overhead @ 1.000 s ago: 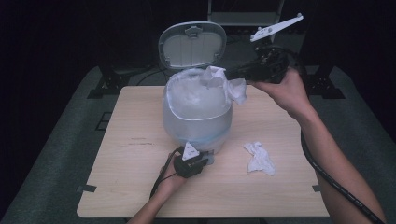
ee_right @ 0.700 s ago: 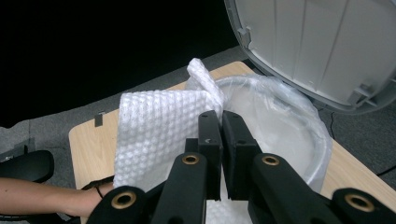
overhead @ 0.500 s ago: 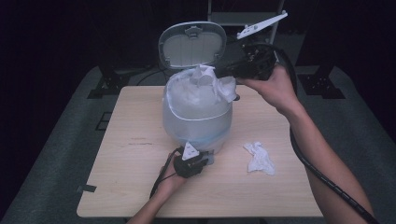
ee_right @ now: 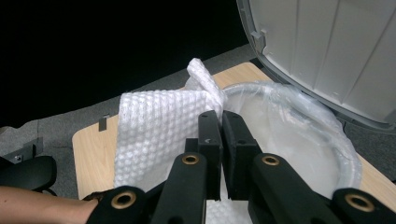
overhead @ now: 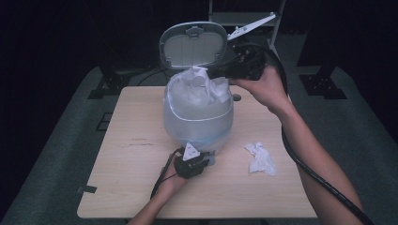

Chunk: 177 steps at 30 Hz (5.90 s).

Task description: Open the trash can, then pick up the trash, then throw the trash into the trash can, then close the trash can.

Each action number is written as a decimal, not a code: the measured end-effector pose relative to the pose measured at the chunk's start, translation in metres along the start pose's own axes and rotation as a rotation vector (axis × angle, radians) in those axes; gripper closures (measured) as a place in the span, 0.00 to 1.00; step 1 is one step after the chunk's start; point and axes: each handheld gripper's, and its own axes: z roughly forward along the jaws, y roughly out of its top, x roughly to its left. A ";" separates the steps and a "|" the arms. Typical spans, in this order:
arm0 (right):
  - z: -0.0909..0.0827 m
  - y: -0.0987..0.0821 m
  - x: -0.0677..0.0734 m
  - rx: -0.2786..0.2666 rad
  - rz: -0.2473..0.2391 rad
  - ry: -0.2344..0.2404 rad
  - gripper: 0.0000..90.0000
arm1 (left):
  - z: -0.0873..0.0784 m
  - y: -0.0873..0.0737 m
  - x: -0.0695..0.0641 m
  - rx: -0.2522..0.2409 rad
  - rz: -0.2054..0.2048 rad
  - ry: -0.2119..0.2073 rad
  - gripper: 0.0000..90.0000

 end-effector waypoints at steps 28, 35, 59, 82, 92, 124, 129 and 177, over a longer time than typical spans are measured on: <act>0.032 -0.005 -0.010 0.026 0.041 0.009 0.91 | 0.000 0.000 0.001 -0.001 0.003 -0.006 0.76; 0.038 -0.007 -0.013 0.041 0.055 -0.005 0.79 | 0.000 0.000 0.001 -0.003 0.002 -0.006 0.76; 0.040 -0.016 -0.013 0.051 0.061 -0.004 0.73 | 0.000 0.000 0.001 -0.005 0.002 -0.006 0.75; 0.008 -0.037 -0.013 0.045 0.051 -0.027 0.68 | 0.000 0.000 0.000 0.001 0.008 -0.004 0.75; -0.003 -0.054 -0.020 0.046 0.067 -0.042 0.66 | 0.000 0.000 0.000 0.001 0.007 -0.005 0.75; -0.040 -0.102 -0.035 0.033 0.127 -0.082 0.51 | 0.000 0.000 0.001 0.001 0.012 -0.009 0.75; -0.048 -0.110 -0.037 0.039 0.140 -0.114 0.43 | 0.000 0.000 0.001 0.003 0.014 -0.008 0.75; -0.065 -0.218 -0.043 0.072 0.209 -0.188 0.32 | 0.000 0.000 0.001 -0.001 0.015 -0.016 0.74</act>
